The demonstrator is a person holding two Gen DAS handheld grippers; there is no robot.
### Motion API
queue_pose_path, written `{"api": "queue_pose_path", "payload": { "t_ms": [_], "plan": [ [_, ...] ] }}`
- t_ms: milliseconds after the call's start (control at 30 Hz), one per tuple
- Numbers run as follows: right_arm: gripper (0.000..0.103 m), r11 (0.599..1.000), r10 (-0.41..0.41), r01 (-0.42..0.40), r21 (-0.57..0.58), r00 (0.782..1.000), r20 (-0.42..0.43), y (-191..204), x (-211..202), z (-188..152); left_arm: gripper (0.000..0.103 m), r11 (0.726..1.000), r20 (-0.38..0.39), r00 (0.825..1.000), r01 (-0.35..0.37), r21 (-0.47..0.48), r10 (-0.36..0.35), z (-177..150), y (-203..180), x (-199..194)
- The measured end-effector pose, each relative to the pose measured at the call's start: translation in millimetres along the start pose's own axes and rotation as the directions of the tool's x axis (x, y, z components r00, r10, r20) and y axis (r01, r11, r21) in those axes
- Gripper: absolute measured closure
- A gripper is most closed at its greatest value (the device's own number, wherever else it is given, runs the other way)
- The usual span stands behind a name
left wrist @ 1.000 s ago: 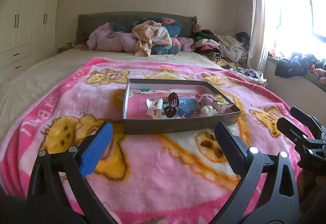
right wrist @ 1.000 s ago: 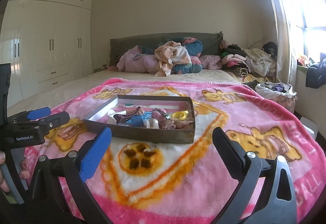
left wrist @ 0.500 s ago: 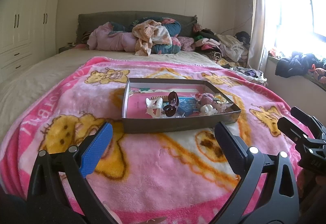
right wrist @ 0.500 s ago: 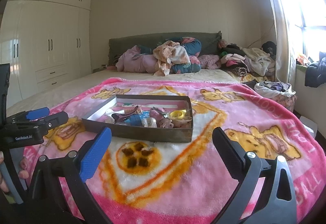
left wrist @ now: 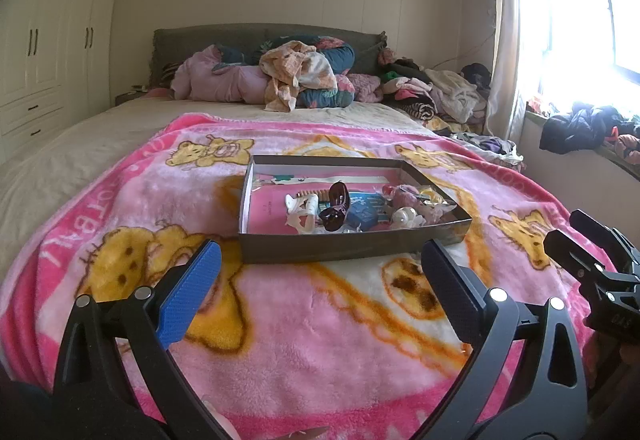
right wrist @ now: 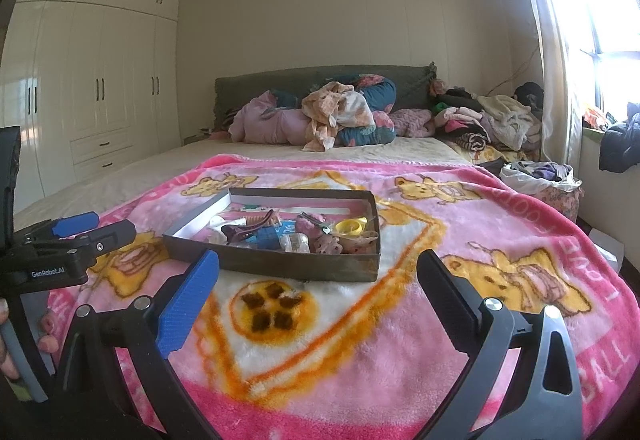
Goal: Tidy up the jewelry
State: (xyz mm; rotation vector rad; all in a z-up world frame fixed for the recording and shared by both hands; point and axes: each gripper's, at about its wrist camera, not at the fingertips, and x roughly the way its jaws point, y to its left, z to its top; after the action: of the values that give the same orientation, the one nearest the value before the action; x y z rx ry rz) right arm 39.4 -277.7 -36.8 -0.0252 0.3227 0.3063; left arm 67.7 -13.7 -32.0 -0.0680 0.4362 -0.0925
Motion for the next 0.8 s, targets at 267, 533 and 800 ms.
{"api": "queue_pose_path", "payload": {
  "t_ms": [267,533,800],
  "plan": [
    [0.006,1.0,0.0,0.0,0.001,1.0,0.002,-0.3,-0.3,0.4,0.011,1.0,-0.001,1.0,0.002,0.0,-0.002,-0.2,0.0,0.2],
    [0.006,1.0,0.008,-0.008,-0.001,1.0,0.003,1.7,-0.5,0.7,0.011,1.0,0.0,1.0,0.001,-0.001,-0.001,-0.7,-0.1,0.1],
    [0.006,1.0,0.016,-0.016,-0.004,1.0,0.003,3.1,0.7,0.8,0.011,1.0,0.0,1.0,0.002,0.001,-0.002,-1.1,-0.8,0.3]
  ]
}}
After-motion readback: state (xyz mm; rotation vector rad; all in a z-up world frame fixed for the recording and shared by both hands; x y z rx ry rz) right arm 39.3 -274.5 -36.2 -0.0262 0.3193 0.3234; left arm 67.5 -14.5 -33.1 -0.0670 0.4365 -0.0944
